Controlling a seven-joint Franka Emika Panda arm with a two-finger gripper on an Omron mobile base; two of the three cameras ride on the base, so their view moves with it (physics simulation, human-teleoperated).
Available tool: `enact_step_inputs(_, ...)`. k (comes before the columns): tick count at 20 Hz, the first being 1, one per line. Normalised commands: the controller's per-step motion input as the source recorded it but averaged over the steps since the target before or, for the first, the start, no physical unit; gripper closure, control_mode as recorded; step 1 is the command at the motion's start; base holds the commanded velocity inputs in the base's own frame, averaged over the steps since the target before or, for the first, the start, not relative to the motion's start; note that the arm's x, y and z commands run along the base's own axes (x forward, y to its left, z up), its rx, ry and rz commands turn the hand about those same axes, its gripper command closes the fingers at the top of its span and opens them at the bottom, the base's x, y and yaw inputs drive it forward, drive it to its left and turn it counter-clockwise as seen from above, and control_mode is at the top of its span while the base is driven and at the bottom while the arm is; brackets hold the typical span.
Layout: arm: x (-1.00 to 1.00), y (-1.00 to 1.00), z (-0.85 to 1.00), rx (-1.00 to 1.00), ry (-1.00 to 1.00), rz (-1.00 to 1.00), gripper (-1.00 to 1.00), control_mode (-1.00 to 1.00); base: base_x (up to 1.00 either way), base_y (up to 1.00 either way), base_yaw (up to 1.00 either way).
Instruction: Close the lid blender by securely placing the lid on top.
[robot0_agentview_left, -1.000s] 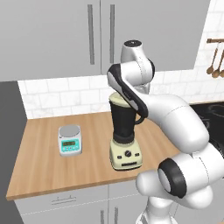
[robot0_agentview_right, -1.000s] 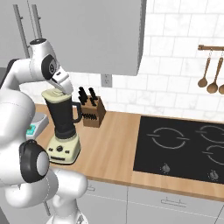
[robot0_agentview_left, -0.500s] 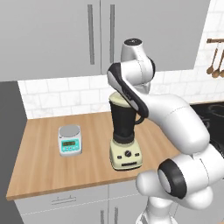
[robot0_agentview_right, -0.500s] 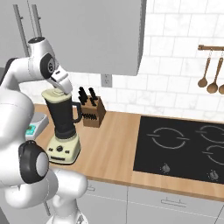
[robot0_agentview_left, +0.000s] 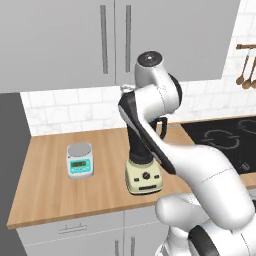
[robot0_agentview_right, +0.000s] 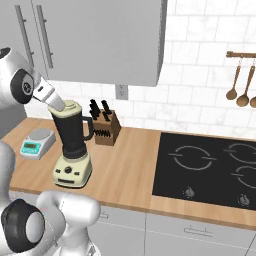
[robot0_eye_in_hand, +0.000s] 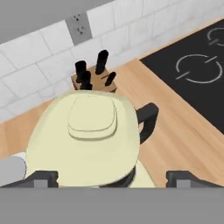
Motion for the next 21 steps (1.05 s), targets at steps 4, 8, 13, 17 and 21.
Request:
enact_step_inputs(4,-1.0,0.48,0.0,-0.15,-0.28,0.0,-1.0,-1.0,0.0,0.0,0.0)
enact_step_inputs(8,-1.0,0.75,-0.07,-0.13,-0.06,0.02,-1.0,-1.0,0.0,0.0,0.0)
enact_step_inputs(13,-0.85,0.74,-0.21,-0.05,0.03,0.0,-1.0,-1.0,0.0,0.0,0.0)
enact_step_inputs(17,-0.23,0.45,-0.28,0.0,0.09,0.0,-1.0,-1.0,0.0,0.0,0.0)
enact_step_inputs(21,0.0,0.22,-0.34,0.0,0.07,0.0,-1.0,-1.0,0.0,0.0,0.0)
